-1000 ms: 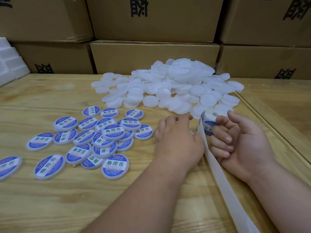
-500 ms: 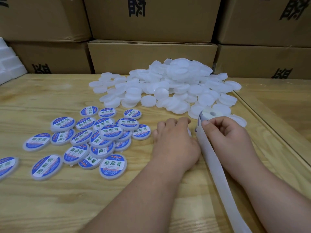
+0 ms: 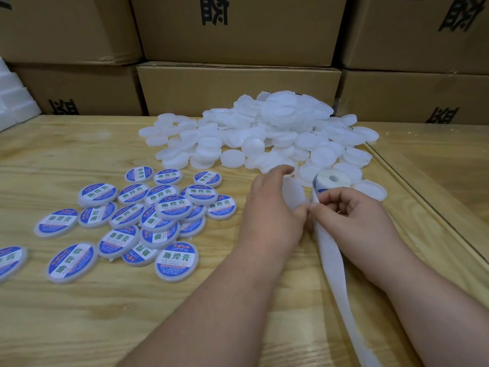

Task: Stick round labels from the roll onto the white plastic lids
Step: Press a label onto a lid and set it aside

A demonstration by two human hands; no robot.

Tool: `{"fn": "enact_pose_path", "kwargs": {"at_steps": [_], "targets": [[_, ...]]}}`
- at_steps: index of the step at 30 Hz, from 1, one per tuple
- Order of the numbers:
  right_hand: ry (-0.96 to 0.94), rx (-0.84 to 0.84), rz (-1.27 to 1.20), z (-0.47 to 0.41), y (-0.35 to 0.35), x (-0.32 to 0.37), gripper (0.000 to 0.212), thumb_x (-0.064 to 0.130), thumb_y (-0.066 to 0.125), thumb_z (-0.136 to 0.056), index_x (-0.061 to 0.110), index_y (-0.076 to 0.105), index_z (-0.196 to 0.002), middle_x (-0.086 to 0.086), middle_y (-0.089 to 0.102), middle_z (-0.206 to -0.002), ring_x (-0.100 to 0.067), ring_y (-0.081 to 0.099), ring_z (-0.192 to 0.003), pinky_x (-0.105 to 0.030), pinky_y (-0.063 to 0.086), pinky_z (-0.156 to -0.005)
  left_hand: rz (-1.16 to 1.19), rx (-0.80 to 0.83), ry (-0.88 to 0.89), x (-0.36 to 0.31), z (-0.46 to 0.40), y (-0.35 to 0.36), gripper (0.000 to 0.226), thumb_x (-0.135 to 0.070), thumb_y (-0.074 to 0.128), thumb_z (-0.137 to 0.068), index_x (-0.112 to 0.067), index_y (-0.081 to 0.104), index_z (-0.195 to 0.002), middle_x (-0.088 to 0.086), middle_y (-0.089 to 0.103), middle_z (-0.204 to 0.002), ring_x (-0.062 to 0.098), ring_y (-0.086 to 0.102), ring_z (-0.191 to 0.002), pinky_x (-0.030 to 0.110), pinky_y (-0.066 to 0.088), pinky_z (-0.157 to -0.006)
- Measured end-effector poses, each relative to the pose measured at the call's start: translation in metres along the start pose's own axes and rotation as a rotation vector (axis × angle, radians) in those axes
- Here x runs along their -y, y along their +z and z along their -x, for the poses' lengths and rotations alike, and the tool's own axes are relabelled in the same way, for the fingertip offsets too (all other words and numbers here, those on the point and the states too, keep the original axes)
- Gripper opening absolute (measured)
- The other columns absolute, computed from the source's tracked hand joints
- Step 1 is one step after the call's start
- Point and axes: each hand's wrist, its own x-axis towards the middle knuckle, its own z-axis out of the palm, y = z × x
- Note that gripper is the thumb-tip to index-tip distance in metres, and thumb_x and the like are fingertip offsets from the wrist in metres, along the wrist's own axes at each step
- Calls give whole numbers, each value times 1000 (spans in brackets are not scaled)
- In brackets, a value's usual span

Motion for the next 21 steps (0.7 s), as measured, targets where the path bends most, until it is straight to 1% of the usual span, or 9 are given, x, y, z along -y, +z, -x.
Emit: {"fn": "enact_pose_path", "kwargs": {"at_steps": [3, 5, 7, 12, 15, 16, 18, 19, 21], "targets": [[11, 35, 11, 0, -1, -1, 5, 30, 74, -86, 27, 70, -90, 8, 64, -65, -4, 57, -58, -17, 45, -54, 78, -62, -54, -2, 0, -2, 65, -35, 86, -75, -42, 52, -130, -17, 42, -123, 4, 52, -103, 15, 41, -85], [7, 52, 11, 0, -2, -2, 3, 26, 71, -88, 26, 70, -91, 11, 57, -60, -2, 50, -51, -13, 39, -47, 104, -76, -68, -4, -1, -3, 56, -39, 88, -73, -43, 56, -118, -17, 43, -118, 6, 55, -94, 8, 39, -76], [1, 69, 20, 0, -3, -2, 6, 20, 67, -91, 25, 69, -93, 12, 53, -58, -2, 45, -49, -11, 36, -45, 114, -89, -64, -5, -2, -4, 45, -40, 88, -72, -42, 56, -104, -17, 46, -111, 5, 55, -88, 6, 37, -69], [7, 124, 24, 1, -4, 0, 18, 11, 60, -91, 26, 68, -98, 14, 49, -55, -2, 40, -46, -13, 34, -43, 185, -135, -30, -3, -2, -3, 25, -34, 84, -79, -28, 60, -74, -11, 57, -93, -3, 53, -89, 3, 35, -69], [28, 130, 0, 2, -4, 1, 20, 9, 58, -89, 26, 68, -95, 10, 49, -58, -5, 39, -47, -13, 33, -43, 191, -160, 7, -3, -1, -2, 20, -37, 76, -86, -22, 64, -80, -13, 63, -98, -3, 55, -93, 7, 38, -74], [42, 123, -11, 2, -4, 2, 20, 9, 58, -89, 26, 68, -94, 8, 50, -59, -7, 40, -50, -14, 34, -44, 203, -156, -7, -3, -1, -2, 17, -36, 72, -88, -24, 62, -83, -15, 64, -103, -3, 57, -94, 12, 42, -77], [69, 108, -45, 3, -4, 5, 18, 13, 59, -87, 26, 70, -92, 8, 53, -61, -9, 41, -55, -18, 36, -49, 251, -127, -43, -3, 0, -2, 13, -29, 65, -90, -29, 52, -85, -23, 65, -107, -1, 61, -90, 20, 47, -73], [82, 108, -57, 3, -5, 7, 17, 17, 59, -83, 26, 72, -92, 8, 55, -62, -10, 42, -57, -22, 37, -51, 274, -106, -42, -4, 0, -2, 16, -23, 61, -89, -32, 47, -87, -27, 64, -107, -2, 62, -87, 18, 47, -69], [105, 121, -82, 5, -6, 11, 27, 25, 55, -74, 28, 75, -92, 3, 60, -67, -13, 45, -61, -28, 37, -56, 303, -75, -18, -5, 1, -4, 31, -14, 53, -86, -42, 41, -94, -30, 63, -105, -4, 61, -86, 13, 47, -65]]}}
